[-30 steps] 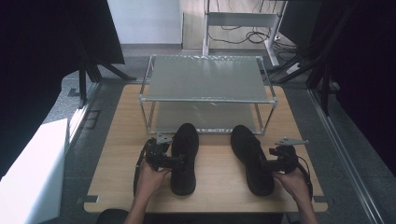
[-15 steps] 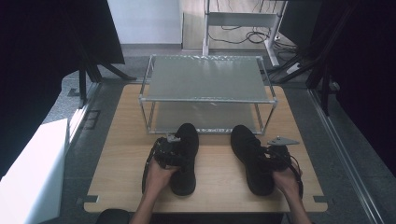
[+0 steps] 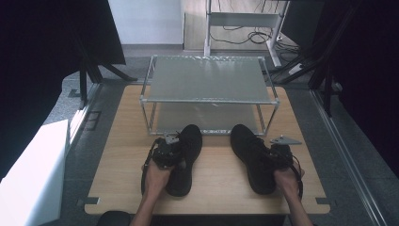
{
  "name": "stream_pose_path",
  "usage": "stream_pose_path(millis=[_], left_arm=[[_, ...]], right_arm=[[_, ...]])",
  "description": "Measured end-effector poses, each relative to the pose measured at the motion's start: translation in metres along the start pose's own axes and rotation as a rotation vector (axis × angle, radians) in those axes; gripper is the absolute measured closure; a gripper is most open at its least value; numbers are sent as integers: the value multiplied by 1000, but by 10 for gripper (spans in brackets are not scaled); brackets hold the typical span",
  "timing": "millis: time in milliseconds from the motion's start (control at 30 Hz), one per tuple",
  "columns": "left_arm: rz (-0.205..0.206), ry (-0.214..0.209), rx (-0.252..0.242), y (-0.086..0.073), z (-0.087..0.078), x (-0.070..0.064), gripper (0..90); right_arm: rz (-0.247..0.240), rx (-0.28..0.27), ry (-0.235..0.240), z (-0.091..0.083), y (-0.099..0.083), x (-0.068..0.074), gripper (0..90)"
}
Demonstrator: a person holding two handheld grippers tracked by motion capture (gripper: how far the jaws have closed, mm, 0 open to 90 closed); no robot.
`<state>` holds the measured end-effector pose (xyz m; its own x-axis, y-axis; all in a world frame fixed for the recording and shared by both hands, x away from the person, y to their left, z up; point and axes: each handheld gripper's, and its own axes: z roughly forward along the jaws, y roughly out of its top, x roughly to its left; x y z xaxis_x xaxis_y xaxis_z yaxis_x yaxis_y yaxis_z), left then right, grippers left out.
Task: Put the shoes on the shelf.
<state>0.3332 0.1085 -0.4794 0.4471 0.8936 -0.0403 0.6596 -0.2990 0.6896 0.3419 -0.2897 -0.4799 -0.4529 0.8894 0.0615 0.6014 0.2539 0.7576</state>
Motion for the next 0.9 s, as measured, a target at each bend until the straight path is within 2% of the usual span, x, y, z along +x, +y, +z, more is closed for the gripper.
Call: stream_pose_path(millis=[33,100,167,200,233,267,367,400,433,467,533,567,667,800,833,867,900], left_arm=[[-4,2,-2,0,-1,2,736],[-25,11,-13,-1,-3,5,768],[-66,-11,-26,-3,-4,11,795],[-97,-32,-36,-4,-5,16,800],[-114,-43,-42,-5,-5,18,814],[-140,-62,-49,-7,-6,22,814],[-221,-118,-68,-11,-7,33,820],[-250,-140,-74,-12,-7,37,821],[-269,-155,-80,-14,-7,40,823],[-282,-166,-83,-14,-7,41,823],[-300,-186,-91,-16,-7,43,823],[-302,-192,-93,-16,-7,43,823],[-318,-215,-102,-17,-8,43,823],[-349,-266,-126,-17,-10,41,822],[-354,-273,-131,-16,-11,40,822],[-354,-279,-135,-15,-12,39,822],[-354,-279,-138,-14,-13,38,822]], right_arm=[[23,-3,5,0,0,-1,742],[39,-5,6,0,0,-1,745],[76,-12,11,0,-1,-3,755],[88,-11,20,-1,-1,-4,756],[123,-17,30,-1,-2,-6,759],[123,-17,30,-1,-2,-6,759],[177,-24,58,-1,-3,-9,760],[204,-31,71,-1,-3,-10,760],[263,-41,116,-2,-4,-13,761],[263,-41,116,-2,-4,-13,761],[306,-49,152,-1,-6,-14,761],[347,-55,184,0,-7,-13,760],[383,-61,216,0,-7,-13,760],[485,-91,319,3,-10,-10,759],[485,-91,319,3,-10,-10,759],[517,-101,352,3,-10,-9,759],[517,-101,352,3,-10,-9,759]])
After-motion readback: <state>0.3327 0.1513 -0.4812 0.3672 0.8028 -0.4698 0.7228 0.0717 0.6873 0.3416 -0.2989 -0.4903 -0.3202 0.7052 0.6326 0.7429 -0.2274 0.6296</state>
